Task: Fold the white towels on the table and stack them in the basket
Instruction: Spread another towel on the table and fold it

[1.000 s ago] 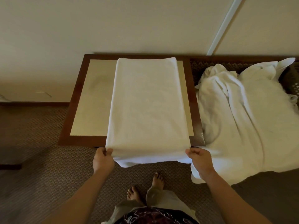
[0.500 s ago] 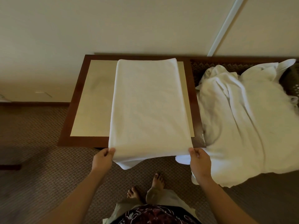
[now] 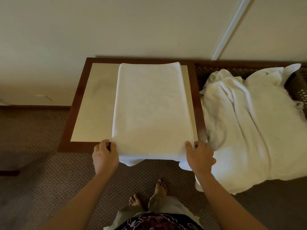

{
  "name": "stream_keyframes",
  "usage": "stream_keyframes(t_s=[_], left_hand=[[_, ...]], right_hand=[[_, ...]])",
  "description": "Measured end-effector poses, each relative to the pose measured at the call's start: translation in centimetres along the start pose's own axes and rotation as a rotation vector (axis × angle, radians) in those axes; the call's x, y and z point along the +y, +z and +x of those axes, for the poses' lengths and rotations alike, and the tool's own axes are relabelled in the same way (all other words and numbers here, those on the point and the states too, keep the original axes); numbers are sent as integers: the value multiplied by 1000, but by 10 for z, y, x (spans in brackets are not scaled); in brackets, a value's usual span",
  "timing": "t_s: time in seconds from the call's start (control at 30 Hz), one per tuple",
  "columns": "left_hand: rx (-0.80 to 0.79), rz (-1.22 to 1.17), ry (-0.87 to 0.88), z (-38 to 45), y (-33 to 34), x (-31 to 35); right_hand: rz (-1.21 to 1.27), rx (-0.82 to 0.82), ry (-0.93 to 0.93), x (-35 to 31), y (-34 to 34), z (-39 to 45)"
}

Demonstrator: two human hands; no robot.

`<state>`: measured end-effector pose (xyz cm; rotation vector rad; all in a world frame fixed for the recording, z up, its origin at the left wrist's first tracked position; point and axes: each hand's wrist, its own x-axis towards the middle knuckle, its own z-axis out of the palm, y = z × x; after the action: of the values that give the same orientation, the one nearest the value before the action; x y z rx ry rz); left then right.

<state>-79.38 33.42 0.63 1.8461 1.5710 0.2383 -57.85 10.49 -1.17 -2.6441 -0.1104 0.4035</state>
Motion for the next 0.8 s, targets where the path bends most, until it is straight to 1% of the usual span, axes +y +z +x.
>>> stream_keyframes(t_s=[0.07,0.13,0.2,0.27,0.33,0.4,0.5,0.57,0.67,0.73,0.77,0.8], left_hand=[[-97,96,15,12,-1,11],[-187,94,-49,24,-2,20],[-218,93,-112,30,-2,24],[-213,110,-126,30,1,22],[-172,108,-121,27,6,20],[-135,63,-105,26,8,27],[-128,13,-86,34,7,37],[-110,78,-47,40,8,35],[-12,284,87,39,18,21],[99,278,110,35,26,17],[168,266,120,32,29,18],[226,270,151,28,31,21]], right_hand=[[96,-9,-26,-1,1,8],[177,-1,-24,0,-2,11],[163,15,28,2,-5,11],[91,13,71,2,-3,9],[47,-6,101,-5,1,12],[54,-23,103,-14,3,21],[62,-22,-15,-18,4,41],[46,-15,-94,-12,6,52],[19,44,-136,-12,9,52],[5,122,-117,-20,9,44],[-18,179,-136,-24,10,40],[-54,221,-194,-26,9,36]])
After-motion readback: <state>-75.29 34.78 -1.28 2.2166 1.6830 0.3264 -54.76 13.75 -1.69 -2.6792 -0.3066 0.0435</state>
